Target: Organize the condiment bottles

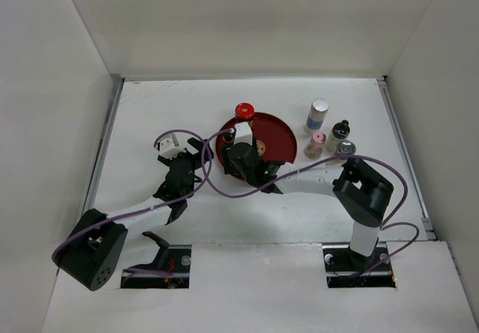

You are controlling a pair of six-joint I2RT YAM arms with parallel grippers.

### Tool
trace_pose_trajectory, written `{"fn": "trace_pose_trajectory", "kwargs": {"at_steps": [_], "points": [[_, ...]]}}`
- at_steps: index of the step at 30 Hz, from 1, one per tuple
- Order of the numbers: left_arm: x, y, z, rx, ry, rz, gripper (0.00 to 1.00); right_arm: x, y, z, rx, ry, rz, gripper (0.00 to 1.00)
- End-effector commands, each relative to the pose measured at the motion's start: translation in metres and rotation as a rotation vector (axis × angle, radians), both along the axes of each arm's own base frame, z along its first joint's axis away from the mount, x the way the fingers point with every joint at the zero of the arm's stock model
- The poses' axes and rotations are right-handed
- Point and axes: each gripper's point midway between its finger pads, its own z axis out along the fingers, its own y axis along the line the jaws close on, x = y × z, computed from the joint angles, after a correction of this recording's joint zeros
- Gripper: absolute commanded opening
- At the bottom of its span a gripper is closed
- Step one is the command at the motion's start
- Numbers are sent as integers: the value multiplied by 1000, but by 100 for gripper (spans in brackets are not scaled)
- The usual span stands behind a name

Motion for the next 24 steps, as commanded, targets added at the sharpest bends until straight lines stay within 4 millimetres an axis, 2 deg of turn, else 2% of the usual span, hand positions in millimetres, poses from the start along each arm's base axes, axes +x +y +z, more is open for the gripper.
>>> {"fn": "trace_pose_trajectory", "kwargs": {"at_steps": [1,4,8,10,13,15,16,19,20,21,22,23,24], "points": [[0,0,15,-42,-54,-2,89,12,24,56,153,-108,-9,80],[0,0,14,-41,-52,-2,89,5,12,62,151,-110,-16,88],[0,-1,14,-42,-52,-7,89,-4,-22,82,178,-124,-43,93],[0,-1,15,-42,-53,-5,89,-3,-48,98,205,-149,-81,94],[0,0,15,-43,-55,-5,89,17,-96,118,225,-194,-184,93],[0,0,15,-43,-55,-5,89,37,-133,125,222,-216,-272,85],[0,0,15,-43,-55,-5,89,48,-151,128,211,-227,-317,75],[-1,0,15,-44,-56,-5,89,79,-206,138,157,-258,-459,35],[-1,1,15,-44,-56,-4,89,88,-224,140,133,-262,-504,29],[-1,1,15,-44,-56,-4,89,94,-236,142,114,-265,-534,27],[-1,1,15,-44,-56,-4,89,104,-257,144,81,-265,-580,29],[0,0,15,-43,-55,-4,89,110,-265,144,64,-259,-597,33],[0,0,15,-42,-54,-4,89,117,-278,144,39,-254,-619,43]]}}
